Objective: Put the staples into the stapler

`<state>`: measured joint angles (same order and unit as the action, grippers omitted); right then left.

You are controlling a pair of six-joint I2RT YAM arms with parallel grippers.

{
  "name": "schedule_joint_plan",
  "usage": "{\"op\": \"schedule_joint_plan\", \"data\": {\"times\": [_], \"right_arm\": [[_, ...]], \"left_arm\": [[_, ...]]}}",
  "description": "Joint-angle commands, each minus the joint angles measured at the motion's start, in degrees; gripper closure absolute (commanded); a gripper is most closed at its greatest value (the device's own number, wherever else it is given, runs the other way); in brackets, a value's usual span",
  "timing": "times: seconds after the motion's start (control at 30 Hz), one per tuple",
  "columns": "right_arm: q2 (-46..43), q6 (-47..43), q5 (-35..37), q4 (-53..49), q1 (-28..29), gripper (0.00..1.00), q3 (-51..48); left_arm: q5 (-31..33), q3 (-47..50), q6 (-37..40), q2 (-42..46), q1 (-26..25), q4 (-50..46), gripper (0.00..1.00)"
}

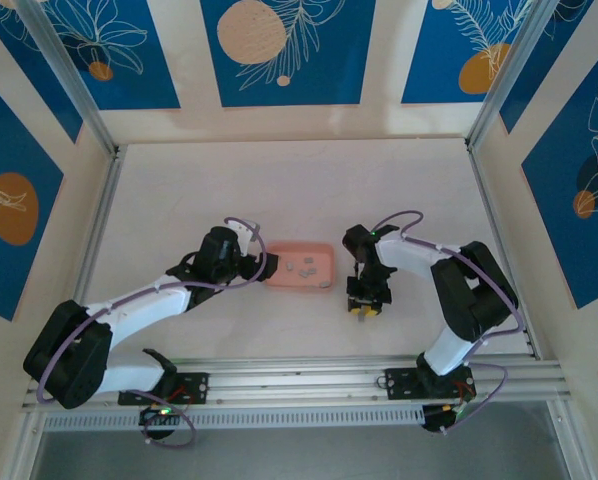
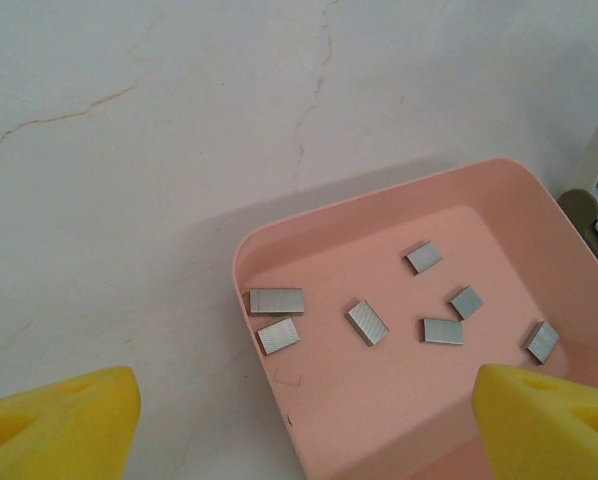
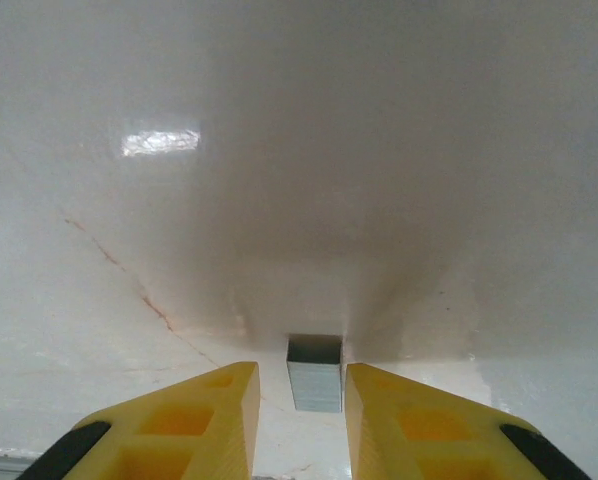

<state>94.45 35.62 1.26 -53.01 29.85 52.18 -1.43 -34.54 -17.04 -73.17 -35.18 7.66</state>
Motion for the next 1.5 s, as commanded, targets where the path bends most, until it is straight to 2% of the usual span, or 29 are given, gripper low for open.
{"op": "schedule_joint_plan", "data": {"times": [0.0, 0.3, 0.53, 0.8, 1.0, 1.2, 1.47], "right_arm": [[1.1, 0.0, 0.2, -1.2, 0.6, 0.72, 0.6], [2.8, 1.1, 1.8, 0.3, 0.7, 0.77, -0.4], [1.5, 1.8, 4.2, 2.6, 0.6, 0.85, -0.9], [-13.7, 3.2, 9.2, 7.5, 0.7, 0.86, -2.8], [-22.0, 0.7, 9.0, 16.0, -4.2, 0.85, -6.7], [-20.4, -3.7, 7.5, 19.4, -8.7, 0.85, -7.1], [-15.2, -7.5, 6.5, 21.2, -8.9, 0.85, -4.3]], "left_arm": [[0.3, 1.0, -0.5, 1.5, -0.6, -0.3, 0.14], [0.6, 1.4, -0.5, 1.8, -0.6, -0.2, 0.14], [0.4, 1.4, 0.0, 1.5, -0.6, 0.2, 0.14], [0.8, 2.4, 1.3, 1.4, -0.6, 5.1, 0.14], [-2.4, 4.1, 2.6, -0.1, -0.6, 13.0, 0.14], [-8.2, 4.3, 3.5, -2.3, -0.6, 18.5, 0.13], [-8.1, 3.6, 2.7, -4.1, -0.6, 19.9, 0.13]]}}
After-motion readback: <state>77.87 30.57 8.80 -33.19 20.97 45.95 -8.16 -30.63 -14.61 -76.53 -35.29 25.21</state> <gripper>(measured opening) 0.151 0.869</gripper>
